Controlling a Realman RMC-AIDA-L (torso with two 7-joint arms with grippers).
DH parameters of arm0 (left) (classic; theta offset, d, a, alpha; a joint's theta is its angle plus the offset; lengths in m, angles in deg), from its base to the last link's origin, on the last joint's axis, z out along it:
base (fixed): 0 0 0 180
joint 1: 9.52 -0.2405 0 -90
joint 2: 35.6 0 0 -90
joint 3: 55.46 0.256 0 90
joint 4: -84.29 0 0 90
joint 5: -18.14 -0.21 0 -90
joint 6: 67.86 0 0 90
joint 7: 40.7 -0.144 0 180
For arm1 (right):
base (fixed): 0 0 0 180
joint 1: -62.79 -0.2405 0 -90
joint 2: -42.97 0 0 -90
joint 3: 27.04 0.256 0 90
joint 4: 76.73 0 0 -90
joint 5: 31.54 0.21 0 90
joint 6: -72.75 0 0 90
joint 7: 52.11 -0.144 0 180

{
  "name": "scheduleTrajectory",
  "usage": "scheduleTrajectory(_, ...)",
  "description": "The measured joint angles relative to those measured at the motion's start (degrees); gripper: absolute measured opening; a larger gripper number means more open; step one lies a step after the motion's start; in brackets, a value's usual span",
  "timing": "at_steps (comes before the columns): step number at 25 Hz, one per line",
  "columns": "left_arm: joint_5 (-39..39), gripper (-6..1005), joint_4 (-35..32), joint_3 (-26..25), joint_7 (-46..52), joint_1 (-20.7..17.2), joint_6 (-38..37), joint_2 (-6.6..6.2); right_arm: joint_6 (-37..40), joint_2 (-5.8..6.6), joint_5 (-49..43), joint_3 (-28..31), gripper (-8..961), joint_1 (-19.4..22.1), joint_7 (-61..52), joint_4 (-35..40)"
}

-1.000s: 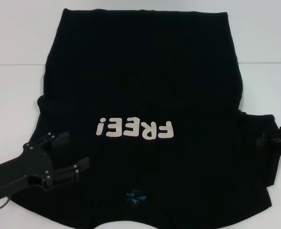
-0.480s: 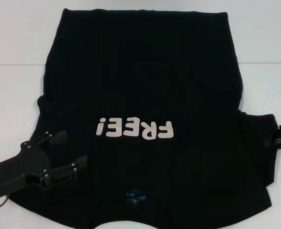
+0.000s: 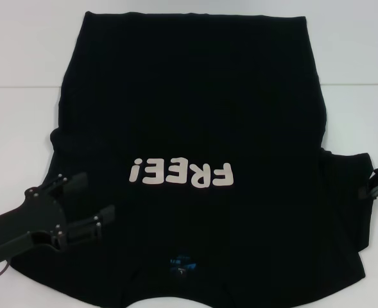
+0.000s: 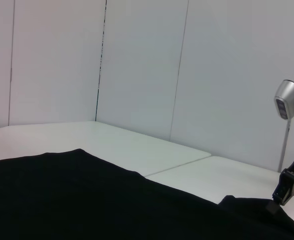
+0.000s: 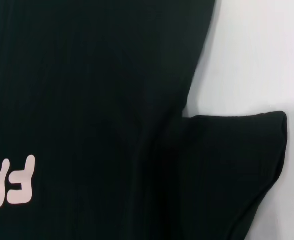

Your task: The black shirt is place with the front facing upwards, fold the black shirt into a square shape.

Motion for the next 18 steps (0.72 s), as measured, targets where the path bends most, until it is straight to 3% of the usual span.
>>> scheduleTrajectory(1,0.0,920,0.0,0.0,0.0,0.0,0.0,-0.01,0.0,0.00,0.0,0.0,36,0.0,0.0,0.0)
scheduleTrajectory(10,0.0,920,0.0,0.0,3.9,0.0,-0.8,-0.04,2.3,0.31,0.5,1.8,62,0.8,1.3,2.1)
scheduleTrajectory(18,0.0,919,-0.1,-0.2,6.0,-0.7,-1.4,-0.04,6.2,1.79,2.7,9.0,86,3.2,5.3,7.2)
